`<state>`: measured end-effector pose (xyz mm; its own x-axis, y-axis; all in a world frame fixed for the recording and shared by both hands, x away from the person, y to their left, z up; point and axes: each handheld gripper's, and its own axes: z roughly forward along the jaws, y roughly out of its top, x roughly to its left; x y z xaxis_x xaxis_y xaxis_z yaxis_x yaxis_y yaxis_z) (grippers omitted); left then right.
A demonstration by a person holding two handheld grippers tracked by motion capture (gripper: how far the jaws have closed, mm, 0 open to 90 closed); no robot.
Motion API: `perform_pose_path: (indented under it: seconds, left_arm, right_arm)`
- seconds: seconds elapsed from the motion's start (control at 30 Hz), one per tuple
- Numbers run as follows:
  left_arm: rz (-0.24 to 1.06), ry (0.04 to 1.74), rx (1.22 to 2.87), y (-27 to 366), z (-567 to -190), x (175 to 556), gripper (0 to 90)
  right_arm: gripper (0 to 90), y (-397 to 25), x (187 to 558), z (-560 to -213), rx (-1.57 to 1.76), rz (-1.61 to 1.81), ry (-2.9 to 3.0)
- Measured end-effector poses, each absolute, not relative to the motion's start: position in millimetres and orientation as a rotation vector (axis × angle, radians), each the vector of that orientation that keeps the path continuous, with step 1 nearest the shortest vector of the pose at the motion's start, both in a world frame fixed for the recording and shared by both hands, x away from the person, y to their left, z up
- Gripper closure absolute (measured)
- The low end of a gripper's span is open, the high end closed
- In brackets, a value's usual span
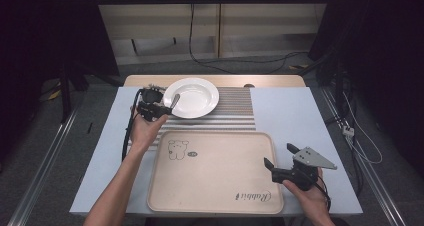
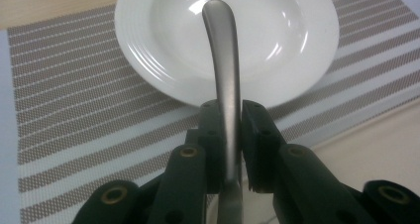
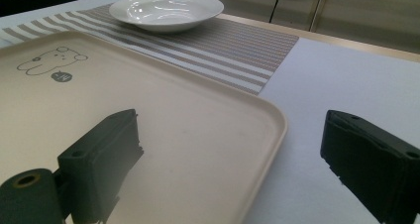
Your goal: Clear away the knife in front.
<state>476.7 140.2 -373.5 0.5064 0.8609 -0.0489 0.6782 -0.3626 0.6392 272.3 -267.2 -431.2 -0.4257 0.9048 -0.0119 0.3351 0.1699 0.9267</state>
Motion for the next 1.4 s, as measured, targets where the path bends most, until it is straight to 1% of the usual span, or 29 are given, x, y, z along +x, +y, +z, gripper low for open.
perform_pose_path:
  seconds: [0.13, 0.2, 0.37, 0.73, 0.83, 0.93, 1.07, 1.23, 1.4]
  left_arm:
    - [0.382, 1.258, 2.147, 138.4, -379.5, 469.6, 80.0]
    - [0.387, 1.239, 2.175, 138.1, -378.6, 465.6, 80.0]
    - [0.39, 1.227, 2.15, 134.2, -377.9, 452.9, 80.0]
    - [0.423, 1.201, 2.187, 129.1, -377.9, 428.9, 80.0]
    - [0.4, 1.185, 2.199, 123.2, -382.4, 422.6, 80.0]
    - [0.419, 1.158, 2.232, 116.2, -385.1, 415.8, 80.0]
    - [0.401, 1.15, 2.24, 112.4, -387.9, 408.8, 80.0]
    - [0.431, 1.14, 2.256, 107.6, -387.4, 395.5, 80.0]
    - [0.416, 1.14, 2.26, 102.2, -392.4, 382.8, 80.0]
  right_arm:
    - [8.4, -267.1, 272.2, -431.2, 1.174, 1.243, 1.859]
    - [8.4, -267.3, 272.7, -431.4, 1.171, 1.241, 1.861]
    - [8.4, -267.0, 272.6, -431.5, 1.17, 1.24, 1.863]
    - [8.4, -267.2, 272.1, -431.3, 1.167, 1.24, 1.863]
    - [8.4, -266.6, 272.5, -431.5, 1.163, 1.236, 1.868]
    - [8.4, -265.8, 272.8, -431.4, 1.164, 1.237, 1.869]
    - [8.5, -265.8, 272.6, -431.3, 1.162, 1.236, 1.869]
    - [8.6, -266.5, 272.5, -431.4, 1.162, 1.236, 1.87]
    - [8.5, -265.5, 272.4, -431.2, 1.159, 1.239, 1.875]
